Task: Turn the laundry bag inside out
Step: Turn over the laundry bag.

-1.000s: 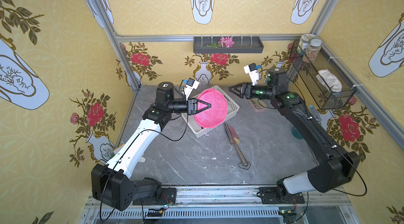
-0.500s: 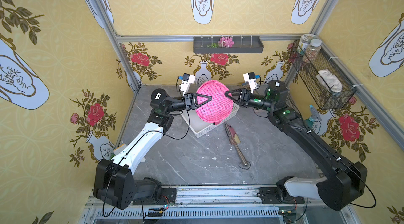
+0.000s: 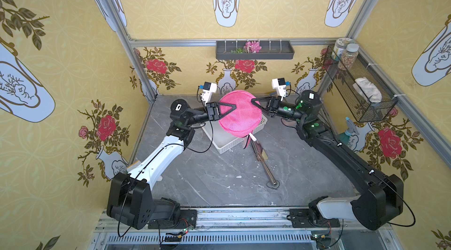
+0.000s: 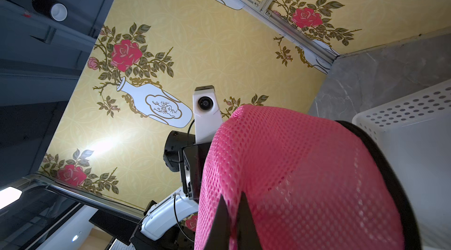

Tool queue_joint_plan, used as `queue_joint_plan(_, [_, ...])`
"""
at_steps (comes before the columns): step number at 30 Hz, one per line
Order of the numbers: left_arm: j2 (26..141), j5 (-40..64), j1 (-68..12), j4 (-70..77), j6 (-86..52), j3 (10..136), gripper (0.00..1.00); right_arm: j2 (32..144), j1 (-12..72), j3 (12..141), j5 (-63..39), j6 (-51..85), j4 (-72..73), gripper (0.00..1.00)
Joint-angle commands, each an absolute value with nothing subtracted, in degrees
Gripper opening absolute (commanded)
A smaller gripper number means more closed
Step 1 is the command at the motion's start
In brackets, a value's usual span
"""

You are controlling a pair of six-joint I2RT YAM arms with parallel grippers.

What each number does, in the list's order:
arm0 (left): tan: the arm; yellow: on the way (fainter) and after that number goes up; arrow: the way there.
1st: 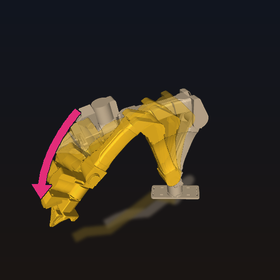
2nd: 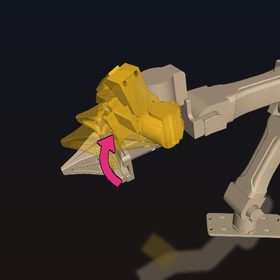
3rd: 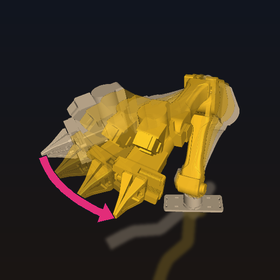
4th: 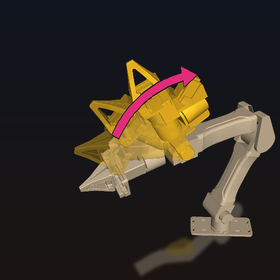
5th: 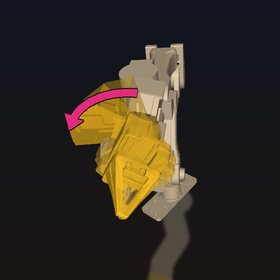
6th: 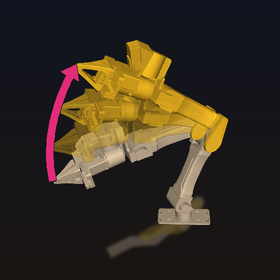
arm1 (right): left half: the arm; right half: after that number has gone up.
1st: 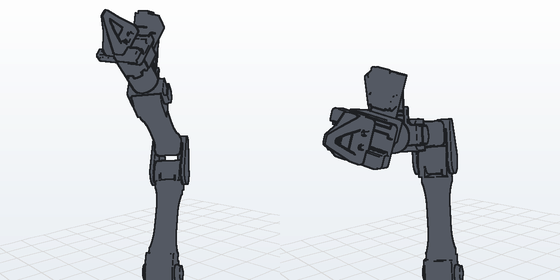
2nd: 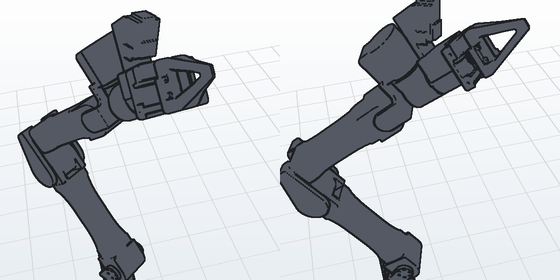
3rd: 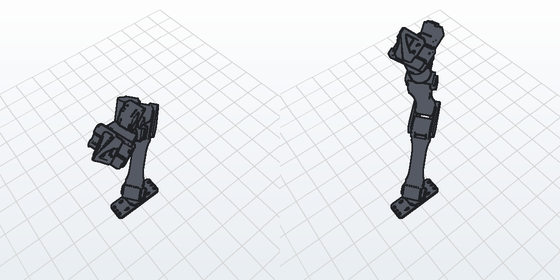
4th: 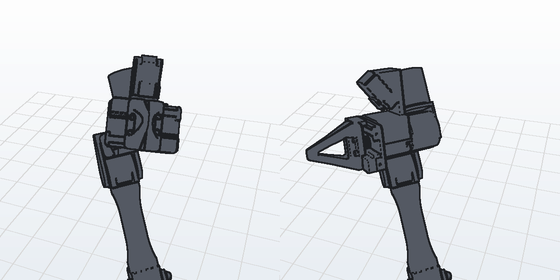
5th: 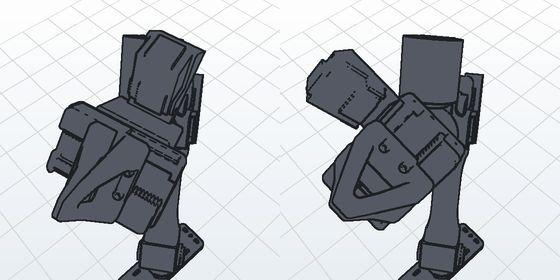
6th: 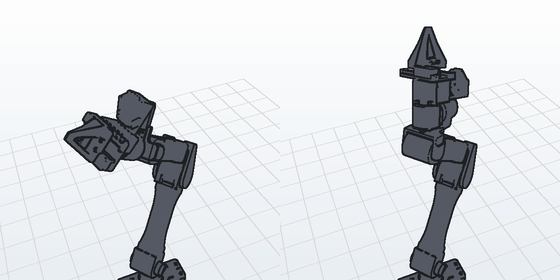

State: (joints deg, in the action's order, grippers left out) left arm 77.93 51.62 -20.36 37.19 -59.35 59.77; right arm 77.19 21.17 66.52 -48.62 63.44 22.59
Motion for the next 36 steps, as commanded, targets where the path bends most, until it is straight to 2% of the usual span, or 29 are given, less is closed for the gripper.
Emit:
queue_joint_plan(1, [76.23, 41.79, -20.18, 21.02, -47.15, 61.84, 0.58, 77.77, 21.29, 66.98, -47.82, 66.04, 29.53, 0.00])
queue_joint_plan(3, [73.82, 31.33, -19.96, 9.09, -38.28, 63.53, 0.69, 77.40, 21.20, 68.89, -44.79, 63.92, 23.79, 0.00])
queue_joint_plan(6, [68.38, 8.88, -19.69, -4.27, -28.67, 64.26, 0.78, 76.23, 21.80, 73.76, -36.38, 56.54, 8.31, 0.00])
queue_joint_plan(8, [63.74, -3.58, -19.68, -6.14, -25.74, 62.34, 0.81, 75.96, 22.92, 78.01, -28.81, 51.00, -3.42, 0.00])
queue_joint_plan(10, [59.91, -10.04, -19.73, -5.02, -22.11, 60.75, 0.81, 76.41, 24.24, 81.26, -21.50, 48.16, -10.93, 0.00])
queue_joint_plan(14, [57.10, -3.94, -24.41, 1.54, -7.94, 59.82, 0.74, 77.66, 27.44, 84.33, -12.49, 51.65, -15.40, 0.00])
queue_joint_plan(18, [56.02, 1.50, -37.13, 10.48, 14.23, 56.79, 0.73, 79.79, 31.35, 87.73, -6.22, 56.42, -17.76, 0.00])
queue_joint_plan(20, [55.39, 7.60, -39.49, 14.40, 21.57, 54.37, 0.76, 80.81, 33.02, 89.31, -4.02, 59.10, -18.83, 0.00])
queue_joint_plan(22, [56.00, 9.72, -39.90, 16.69, 24.05, 53.76, 0.78, 81.07, 34.86, 89.87, -1.33, 61.09, -18.21, 0.00])
queue_joint_plan(28, [60.16, 4.88, -39.99, 14.99, 32.58, 55.79, 0.88, 82.61, 38.68, 91.79, 1.63, 68.20, -17.85, 0.00])
queue_joint_plan(33, [62.69, 4.19, -39.99, 10.00, 37.63, 58.15, 0.84, 82.80, 41.25, 91.89, 5.31, 71.04, -18.11, 0.00])
queue_joint_plan(36, [63.86, 2.05, -39.99, 8.53, 39.87, 58.79, 0.78, 82.71, 42.12, 91.45, 5.77, 71.89, -17.35, 0.00])
